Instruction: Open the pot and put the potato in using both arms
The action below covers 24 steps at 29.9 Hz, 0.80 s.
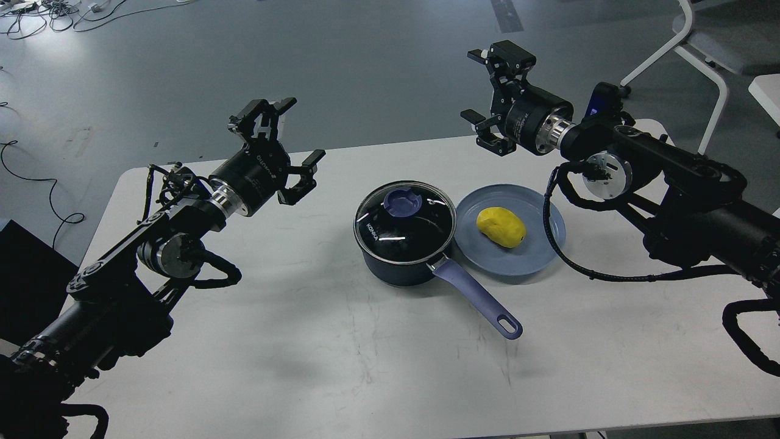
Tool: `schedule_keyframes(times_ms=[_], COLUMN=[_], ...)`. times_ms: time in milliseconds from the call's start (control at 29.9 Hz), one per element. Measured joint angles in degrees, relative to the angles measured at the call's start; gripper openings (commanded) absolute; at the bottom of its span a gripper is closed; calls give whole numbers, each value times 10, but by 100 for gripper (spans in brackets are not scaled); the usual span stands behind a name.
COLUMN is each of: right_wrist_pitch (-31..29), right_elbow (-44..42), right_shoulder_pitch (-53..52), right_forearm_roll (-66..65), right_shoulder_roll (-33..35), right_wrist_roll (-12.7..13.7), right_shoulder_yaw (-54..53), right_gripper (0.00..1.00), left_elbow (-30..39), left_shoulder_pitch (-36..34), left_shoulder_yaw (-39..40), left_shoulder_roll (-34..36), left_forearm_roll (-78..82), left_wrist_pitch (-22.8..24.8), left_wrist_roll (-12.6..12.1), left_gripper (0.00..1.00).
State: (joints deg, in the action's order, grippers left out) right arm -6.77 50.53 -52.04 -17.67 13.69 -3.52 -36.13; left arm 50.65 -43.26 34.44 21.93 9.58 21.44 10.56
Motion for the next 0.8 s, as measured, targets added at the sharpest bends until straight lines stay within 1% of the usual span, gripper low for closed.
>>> schedule_keyframes(times_ms=[301, 468, 635, 802], right_wrist_pitch=[37, 41, 33, -13], right_elbow=[-1, -2, -2, 1], right_shoulder_pitch=[-1, 4, 7, 26], right_forearm_roll=[1, 1, 4, 4], right_shoulder_roll=[-15, -21, -21, -19], right_wrist_roll=[0, 1, 5, 5], right_shoulder_yaw=[-17, -21, -28, -37], right_gripper=[100, 100, 100, 100], left_elbow=[-4, -6, -7, -7], left_shoulder_pitch=[3, 9, 20, 21], left_shoulder_yaw=[14, 23, 23, 23], left_shoulder_roll=[-7, -12, -16, -9], left_forearm_roll=[-22, -54, -59, -64], left_wrist_pitch=[-22, -27, -27, -24], left_wrist_roll=[0, -1, -4, -6], left_gripper=[98, 98, 98, 98])
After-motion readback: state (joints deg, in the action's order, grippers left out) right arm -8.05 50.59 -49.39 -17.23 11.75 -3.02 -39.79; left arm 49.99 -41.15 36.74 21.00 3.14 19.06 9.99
